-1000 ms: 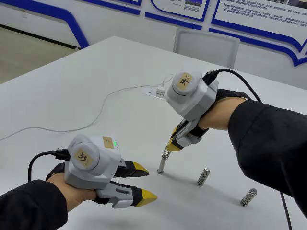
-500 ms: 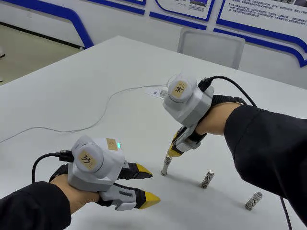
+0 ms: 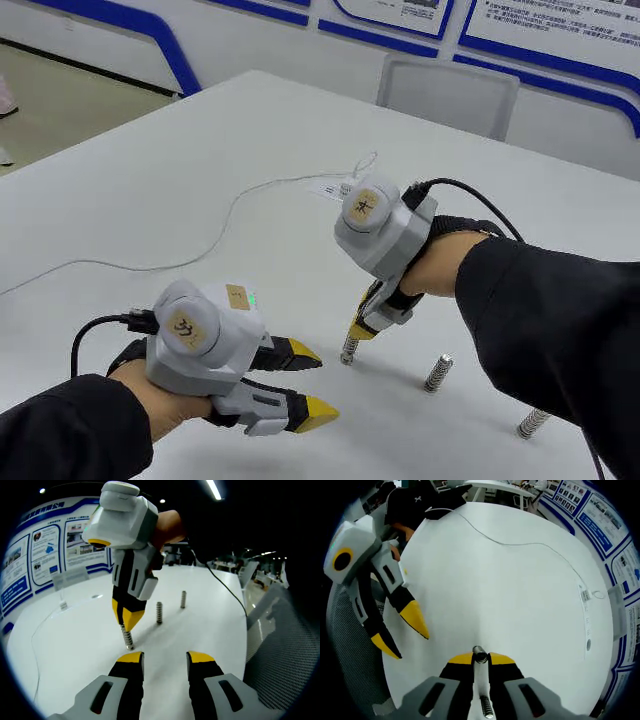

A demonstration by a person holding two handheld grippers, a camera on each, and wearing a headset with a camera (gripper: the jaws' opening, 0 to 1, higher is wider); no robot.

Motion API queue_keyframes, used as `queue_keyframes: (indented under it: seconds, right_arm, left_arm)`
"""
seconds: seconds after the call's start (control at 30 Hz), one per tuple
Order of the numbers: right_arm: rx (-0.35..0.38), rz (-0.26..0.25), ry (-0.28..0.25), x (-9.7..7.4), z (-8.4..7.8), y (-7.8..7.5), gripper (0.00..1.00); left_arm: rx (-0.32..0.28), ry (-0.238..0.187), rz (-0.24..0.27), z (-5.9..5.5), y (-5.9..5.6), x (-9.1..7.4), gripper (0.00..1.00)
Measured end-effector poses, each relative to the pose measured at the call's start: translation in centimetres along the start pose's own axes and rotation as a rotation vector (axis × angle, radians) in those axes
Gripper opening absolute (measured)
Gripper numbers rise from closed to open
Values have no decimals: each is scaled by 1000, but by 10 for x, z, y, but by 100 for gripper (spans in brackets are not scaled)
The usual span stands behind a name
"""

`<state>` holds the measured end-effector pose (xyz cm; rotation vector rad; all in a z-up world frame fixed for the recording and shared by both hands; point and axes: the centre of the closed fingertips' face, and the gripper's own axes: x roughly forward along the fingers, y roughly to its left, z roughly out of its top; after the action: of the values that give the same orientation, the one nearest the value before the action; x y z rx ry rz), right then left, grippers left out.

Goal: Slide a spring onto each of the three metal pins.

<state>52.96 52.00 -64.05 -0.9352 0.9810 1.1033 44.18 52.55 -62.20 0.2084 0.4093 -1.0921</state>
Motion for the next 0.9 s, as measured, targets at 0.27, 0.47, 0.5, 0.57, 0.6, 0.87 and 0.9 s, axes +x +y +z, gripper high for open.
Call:
queue_keyframes:
  seconds: [0.27,0.47,0.5,0.57,0.6,0.87,0.9]
  right_arm:
    - [12,-2,9,8,-4,2,12]
    - [13,1,2,10,-2,3,12]
    - [10,-1,0,10,-3,3,12]
    - [9,-3,-2,10,-3,3,13]
    - [10,-4,-8,10,-3,3,14]
    - [16,-28,-42,0,-7,1,21]
    - [17,-34,-48,-2,-7,0,22]
  left_arm:
    - [-1,2,-3,-1,0,1,35]
    - [-1,3,-3,-1,0,1,35]
    - [-2,2,-3,-1,0,1,35]
    - [-2,2,-2,-1,0,1,35]
    - [-1,2,-1,-1,0,1,35]
    - [6,10,-3,-2,-1,1,35]
    - [8,13,-3,-2,-2,1,35]
